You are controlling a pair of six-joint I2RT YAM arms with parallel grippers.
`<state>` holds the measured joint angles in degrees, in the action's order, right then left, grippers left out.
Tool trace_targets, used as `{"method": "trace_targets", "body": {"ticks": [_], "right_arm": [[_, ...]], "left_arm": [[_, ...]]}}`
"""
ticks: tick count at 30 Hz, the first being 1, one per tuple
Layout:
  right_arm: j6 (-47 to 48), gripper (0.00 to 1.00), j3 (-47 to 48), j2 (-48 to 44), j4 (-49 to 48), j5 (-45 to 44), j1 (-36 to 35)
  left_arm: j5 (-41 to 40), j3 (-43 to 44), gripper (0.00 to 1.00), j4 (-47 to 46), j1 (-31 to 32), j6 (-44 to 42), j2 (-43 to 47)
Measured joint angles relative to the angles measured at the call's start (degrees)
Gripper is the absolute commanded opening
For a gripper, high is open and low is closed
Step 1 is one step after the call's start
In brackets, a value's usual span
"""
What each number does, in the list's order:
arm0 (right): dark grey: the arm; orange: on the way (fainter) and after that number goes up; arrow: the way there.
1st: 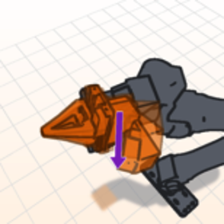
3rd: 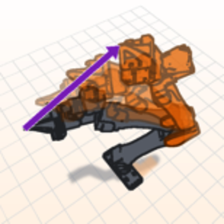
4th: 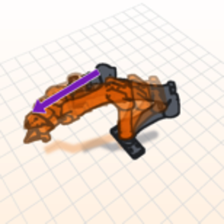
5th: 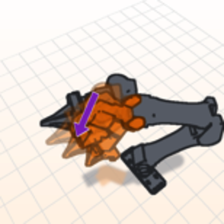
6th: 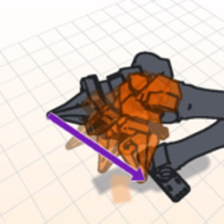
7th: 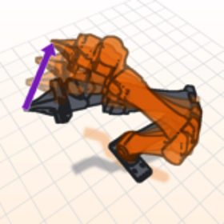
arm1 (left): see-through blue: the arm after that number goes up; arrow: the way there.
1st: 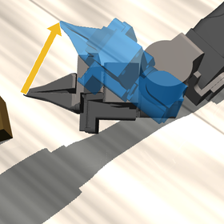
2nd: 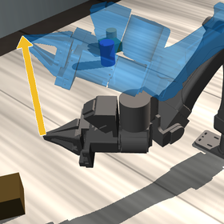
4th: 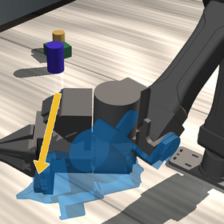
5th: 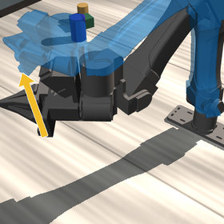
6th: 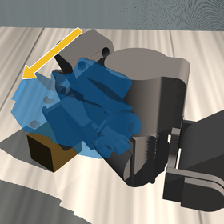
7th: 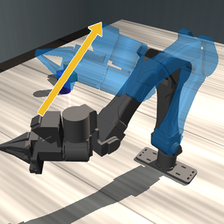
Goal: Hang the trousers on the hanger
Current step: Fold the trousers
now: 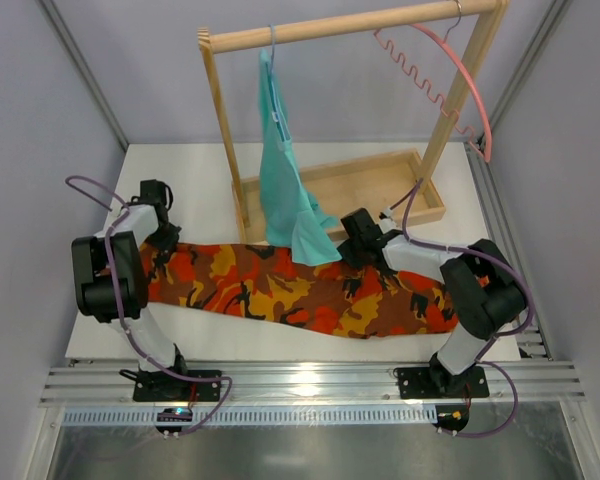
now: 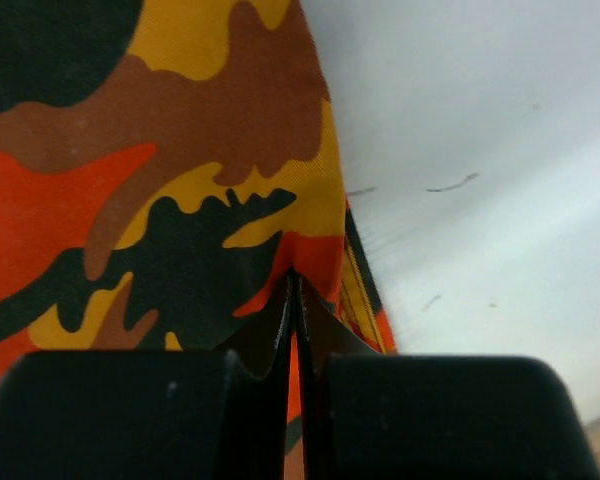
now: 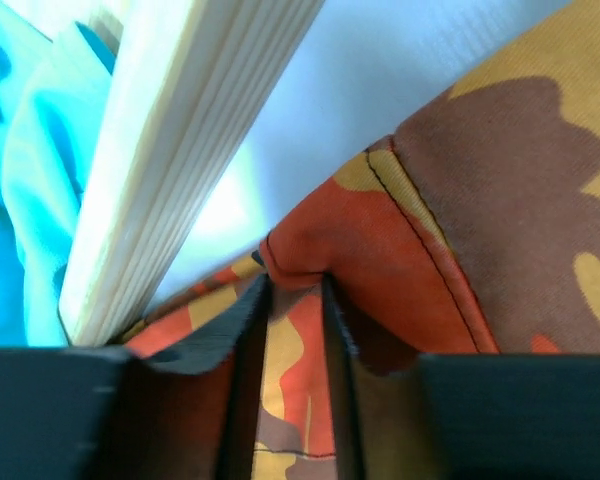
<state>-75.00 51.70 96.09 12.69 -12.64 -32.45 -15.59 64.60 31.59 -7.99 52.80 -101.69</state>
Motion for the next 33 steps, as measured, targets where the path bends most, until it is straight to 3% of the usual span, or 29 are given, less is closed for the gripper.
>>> {"method": "trace_targets", "body": {"ticks": [3, 8, 17, 27, 33], "right_arm": [[1.0, 0.45, -2.5, -0.3, -5.0, 0.6, 0.1], [1.8, 0.53, -11.8, -5.8, -16.1, 1.8, 0.1], [1.1, 0.56, -7.2, -9.0, -0.9, -1.4, 1.7], [-4.4, 0.55, -7.3, -9.3, 2.8, -0.4, 4.6], [-5.0, 0.55, -6.3, -11.4, 10.8, -2.6, 6.5]], "left_arm": [[-2.4, 1.1, 0.01, 2.4, 0.0, -0.3, -1.4], [-4.0, 1.0, 0.01, 3.9, 0.0, -0.3, -1.9], [-6.5, -0.9, 0.01, 6.8, 0.0, -0.1, -0.2], [-8.4, -5.6, 0.01, 7.7, 0.0, 1.1, 3.2], [-9.5, -8.0, 0.01, 9.3, 0.0, 1.2, 5.2]]}}
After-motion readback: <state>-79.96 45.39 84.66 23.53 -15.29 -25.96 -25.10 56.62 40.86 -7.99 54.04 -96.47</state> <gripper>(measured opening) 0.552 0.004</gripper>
